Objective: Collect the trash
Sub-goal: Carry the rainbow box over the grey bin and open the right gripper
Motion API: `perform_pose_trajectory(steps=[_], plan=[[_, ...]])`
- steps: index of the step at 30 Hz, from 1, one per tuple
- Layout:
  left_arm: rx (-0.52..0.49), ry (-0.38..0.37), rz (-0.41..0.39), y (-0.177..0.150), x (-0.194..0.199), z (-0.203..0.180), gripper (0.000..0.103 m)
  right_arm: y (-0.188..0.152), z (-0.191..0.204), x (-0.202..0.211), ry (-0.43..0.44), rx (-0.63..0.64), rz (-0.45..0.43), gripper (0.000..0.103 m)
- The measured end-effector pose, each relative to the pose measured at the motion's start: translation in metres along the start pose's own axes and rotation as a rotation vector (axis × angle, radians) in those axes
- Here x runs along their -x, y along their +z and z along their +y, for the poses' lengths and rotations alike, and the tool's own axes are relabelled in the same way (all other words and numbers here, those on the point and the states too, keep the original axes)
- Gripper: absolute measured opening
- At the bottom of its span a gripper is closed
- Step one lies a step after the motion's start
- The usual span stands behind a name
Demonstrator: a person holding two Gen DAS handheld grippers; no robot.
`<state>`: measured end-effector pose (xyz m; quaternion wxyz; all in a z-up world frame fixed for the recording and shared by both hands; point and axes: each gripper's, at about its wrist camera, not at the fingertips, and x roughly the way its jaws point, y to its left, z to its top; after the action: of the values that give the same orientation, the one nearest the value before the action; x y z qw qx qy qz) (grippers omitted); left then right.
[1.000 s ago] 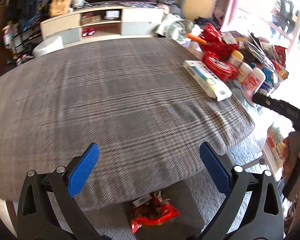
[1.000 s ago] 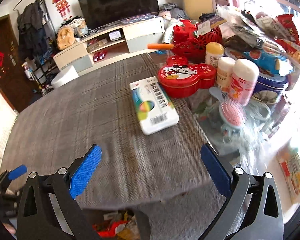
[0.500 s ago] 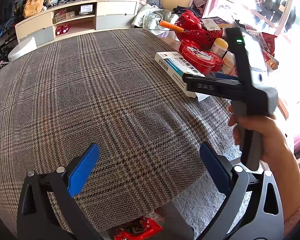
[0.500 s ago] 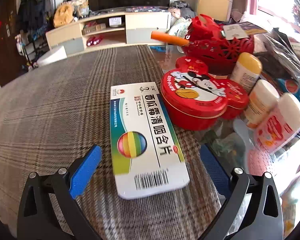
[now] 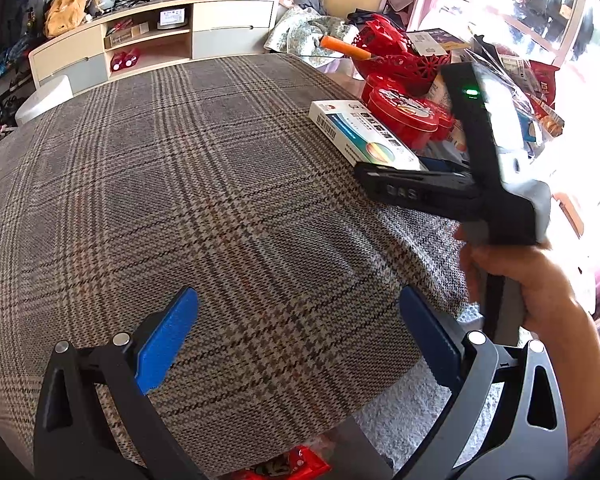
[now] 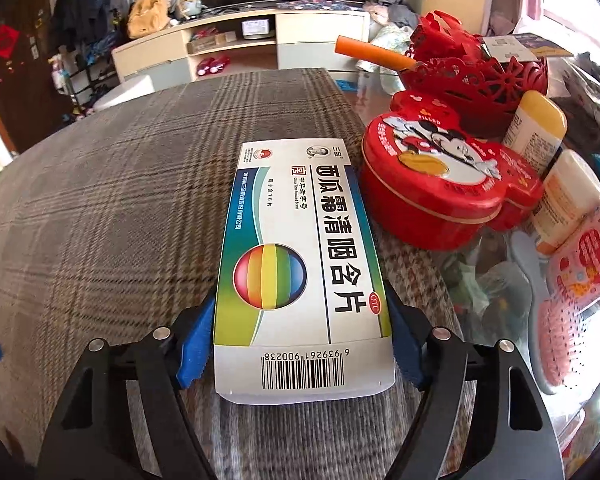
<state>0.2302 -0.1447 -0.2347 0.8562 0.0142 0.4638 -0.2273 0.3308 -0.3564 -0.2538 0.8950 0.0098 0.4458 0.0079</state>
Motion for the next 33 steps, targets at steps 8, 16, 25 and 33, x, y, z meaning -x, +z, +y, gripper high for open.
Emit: perform_pose_trajectory(steps=[8,16,25,33], plan=[[-0.006,0.027,0.021,0.006,-0.020,-0.007,0.095,-0.061,-0.021,0.059,0.045,0.051,0.041,0.076],[-0.054,0.053,0.038,0.015,-0.046,-0.033,0.095,-0.133,-0.053,0.114,0.124,-0.018,0.053,0.076],[-0.078,-0.046,0.053,0.024,-0.058,-0.080,0.095,-0.165,-0.074,0.129,0.205,-0.079,0.013,0.076],[-0.144,-0.013,0.062,0.012,-0.049,-0.106,0.095,-0.175,-0.060,0.133,0.265,-0.052,0.012,0.076]])
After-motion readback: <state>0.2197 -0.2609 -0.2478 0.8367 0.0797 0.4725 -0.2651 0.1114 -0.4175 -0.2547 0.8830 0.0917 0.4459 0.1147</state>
